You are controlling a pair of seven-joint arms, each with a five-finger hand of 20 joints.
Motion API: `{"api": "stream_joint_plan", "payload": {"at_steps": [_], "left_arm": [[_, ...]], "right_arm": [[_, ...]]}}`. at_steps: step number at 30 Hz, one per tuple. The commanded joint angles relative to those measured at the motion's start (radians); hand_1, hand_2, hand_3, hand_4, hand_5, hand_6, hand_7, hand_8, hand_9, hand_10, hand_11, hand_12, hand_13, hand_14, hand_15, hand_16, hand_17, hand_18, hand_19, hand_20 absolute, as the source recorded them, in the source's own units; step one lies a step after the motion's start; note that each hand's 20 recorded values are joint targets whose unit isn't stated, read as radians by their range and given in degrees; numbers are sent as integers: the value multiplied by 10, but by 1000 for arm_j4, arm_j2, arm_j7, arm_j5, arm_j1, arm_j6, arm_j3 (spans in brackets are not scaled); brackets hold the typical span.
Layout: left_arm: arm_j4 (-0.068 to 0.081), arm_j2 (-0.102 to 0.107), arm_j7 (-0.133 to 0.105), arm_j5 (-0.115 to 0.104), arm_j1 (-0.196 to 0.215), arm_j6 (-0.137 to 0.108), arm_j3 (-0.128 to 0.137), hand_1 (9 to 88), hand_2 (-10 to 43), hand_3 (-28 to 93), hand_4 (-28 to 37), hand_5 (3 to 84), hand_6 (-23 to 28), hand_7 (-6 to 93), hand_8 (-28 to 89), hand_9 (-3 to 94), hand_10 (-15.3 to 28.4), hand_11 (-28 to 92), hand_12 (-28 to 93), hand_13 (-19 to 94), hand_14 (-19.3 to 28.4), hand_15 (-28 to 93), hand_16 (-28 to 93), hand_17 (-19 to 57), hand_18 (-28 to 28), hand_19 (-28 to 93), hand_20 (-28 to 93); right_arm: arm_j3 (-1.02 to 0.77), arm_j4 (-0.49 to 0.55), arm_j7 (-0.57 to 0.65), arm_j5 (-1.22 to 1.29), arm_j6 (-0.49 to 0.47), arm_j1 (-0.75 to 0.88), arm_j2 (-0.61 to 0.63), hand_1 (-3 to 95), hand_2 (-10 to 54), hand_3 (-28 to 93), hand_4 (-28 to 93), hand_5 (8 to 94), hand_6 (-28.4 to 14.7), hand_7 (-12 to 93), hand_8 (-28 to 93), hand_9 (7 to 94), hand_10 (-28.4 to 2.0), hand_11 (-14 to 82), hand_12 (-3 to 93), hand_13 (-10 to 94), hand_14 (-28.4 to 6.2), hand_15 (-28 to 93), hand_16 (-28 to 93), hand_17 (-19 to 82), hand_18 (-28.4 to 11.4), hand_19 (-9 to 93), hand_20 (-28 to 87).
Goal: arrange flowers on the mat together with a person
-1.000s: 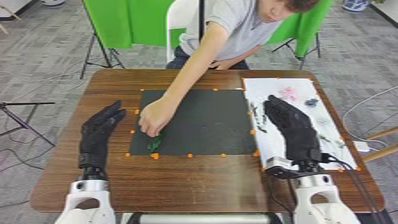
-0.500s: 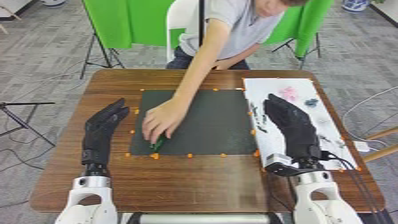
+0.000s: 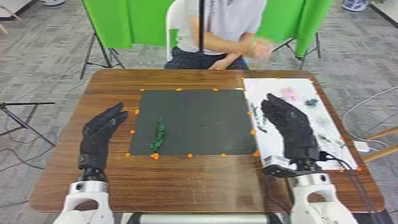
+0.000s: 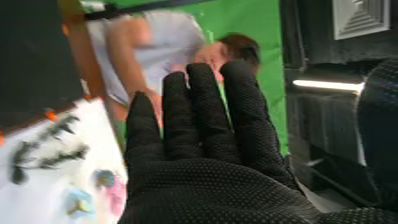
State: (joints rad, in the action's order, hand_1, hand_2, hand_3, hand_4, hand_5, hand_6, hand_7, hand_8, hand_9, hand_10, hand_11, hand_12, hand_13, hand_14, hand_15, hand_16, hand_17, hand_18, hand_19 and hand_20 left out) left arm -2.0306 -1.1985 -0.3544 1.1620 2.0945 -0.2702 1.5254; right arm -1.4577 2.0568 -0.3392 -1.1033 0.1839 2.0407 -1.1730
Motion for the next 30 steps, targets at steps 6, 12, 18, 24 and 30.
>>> {"api": "stream_joint_plan", "payload": {"at_steps": [6,12,18,24,30], "left_arm": [[-12,5,36,16,41,11,8,278,-64,700,-238,495,50,110,-65,483,142,184,120,401,159,118,-12,155,108,44,233],[-15,4,42,17,48,11,14,278,-65,700,-238,496,51,109,-64,483,143,184,120,402,160,118,-12,154,108,46,231],[-17,7,58,23,45,26,19,278,-65,700,-238,496,51,108,-64,483,142,184,120,404,161,118,-11,153,109,47,230],[-19,7,65,28,50,27,18,277,-64,699,-238,495,51,107,-64,483,142,183,120,405,162,119,-11,152,109,49,228],[-23,8,70,28,55,26,20,277,-64,699,-237,493,50,106,-64,482,143,183,121,406,164,119,-10,151,109,51,227]], "right_arm": [[-222,160,228,-503,332,103,178,163,-95,676,-281,503,-60,122,-90,524,-149,83,145,453,-131,164,99,270,-139,90,307],[-294,127,611,-1220,337,141,223,233,-95,694,-282,556,-44,164,-88,596,-143,149,177,605,-120,192,198,351,-135,181,389],[-327,96,738,-1341,165,172,302,257,-95,631,-283,584,-34,181,-85,631,-145,204,206,653,-117,253,244,369,-140,247,430],[-314,48,778,-1379,82,184,358,310,-95,513,-283,600,-35,170,-80,658,-153,204,219,658,-122,266,244,367,-145,261,418],[-287,2,825,-1415,61,166,371,288,-95,614,-283,606,-32,173,-79,668,-147,211,221,666,-117,279,245,373,-144,266,416]]}}
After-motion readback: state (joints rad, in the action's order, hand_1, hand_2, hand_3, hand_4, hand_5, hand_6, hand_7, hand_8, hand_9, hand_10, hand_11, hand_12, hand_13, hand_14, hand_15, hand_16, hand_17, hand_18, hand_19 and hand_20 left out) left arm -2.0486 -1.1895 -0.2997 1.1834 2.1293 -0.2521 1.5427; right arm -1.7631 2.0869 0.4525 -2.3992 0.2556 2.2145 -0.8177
